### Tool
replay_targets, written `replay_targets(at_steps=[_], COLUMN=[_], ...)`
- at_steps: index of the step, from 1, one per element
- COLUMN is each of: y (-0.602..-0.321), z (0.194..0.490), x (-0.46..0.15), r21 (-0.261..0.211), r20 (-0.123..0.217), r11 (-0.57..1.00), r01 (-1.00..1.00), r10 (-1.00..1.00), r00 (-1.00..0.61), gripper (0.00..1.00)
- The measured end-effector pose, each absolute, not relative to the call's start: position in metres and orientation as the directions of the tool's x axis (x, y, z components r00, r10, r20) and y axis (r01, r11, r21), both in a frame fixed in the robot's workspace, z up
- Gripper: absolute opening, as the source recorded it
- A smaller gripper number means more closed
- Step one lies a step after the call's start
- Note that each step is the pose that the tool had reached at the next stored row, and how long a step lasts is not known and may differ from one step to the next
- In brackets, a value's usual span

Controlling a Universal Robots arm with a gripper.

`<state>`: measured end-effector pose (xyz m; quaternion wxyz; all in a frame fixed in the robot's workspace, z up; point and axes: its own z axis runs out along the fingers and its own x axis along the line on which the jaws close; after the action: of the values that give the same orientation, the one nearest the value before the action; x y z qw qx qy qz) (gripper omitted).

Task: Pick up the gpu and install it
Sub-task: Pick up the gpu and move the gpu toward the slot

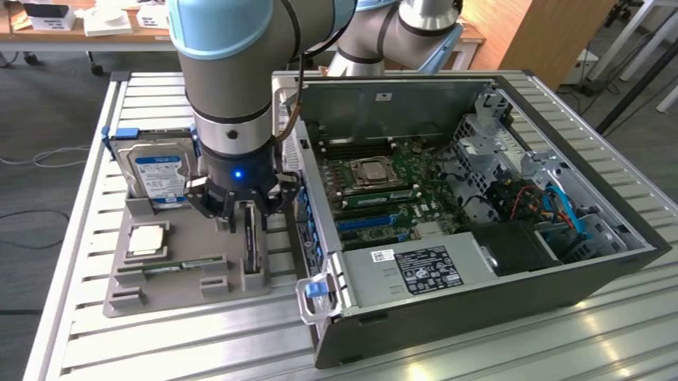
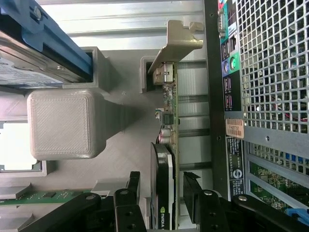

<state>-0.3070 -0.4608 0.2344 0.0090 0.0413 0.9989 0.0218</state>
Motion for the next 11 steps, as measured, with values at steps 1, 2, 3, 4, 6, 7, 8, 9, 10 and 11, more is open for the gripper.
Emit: replay_targets(at_steps=[1, 2, 3, 4, 6, 7, 8, 9, 10, 11], y=[-0.4608, -0.4608, -0.4608, -0.4608, -0.4608, -0.4608, -0.4608, -0.4608, -0.4608, -0.4608], z=[0.2344, 0.2344, 0.2344, 0.2344, 0.2344, 0.2344, 0.2344, 0.2344, 0.2344, 0.2344], x=[-0.3069, -0.3070, -0.3070, -0.3070, -0.3069, -0.3070, -0.3070, -0.3070, -0.3070, -0.3070], r21=[0.044, 0.044, 0.044, 0.044, 0.044, 0.044, 0.044, 0.044, 0.044, 0.044], r20=[-0.016, -0.016, -0.016, -0.016, -0.016, -0.016, -0.016, -0.016, -0.016, -0.016], r11=[0.996, 0.996, 0.996, 0.996, 0.996, 0.996, 0.996, 0.996, 0.996, 0.996], r01=[0.082, 0.082, 0.082, 0.082, 0.082, 0.082, 0.082, 0.082, 0.082, 0.082], r10=[0.083, 0.083, 0.083, 0.083, 0.083, 0.083, 0.083, 0.083, 0.083, 0.083], r00=[-0.996, -0.996, -0.996, -0.996, -0.996, -0.996, -0.996, -0.996, -0.996, -0.996], gripper=[0.49, 0.49, 0.49, 0.49, 0.49, 0.49, 0.49, 0.49, 0.47, 0.47])
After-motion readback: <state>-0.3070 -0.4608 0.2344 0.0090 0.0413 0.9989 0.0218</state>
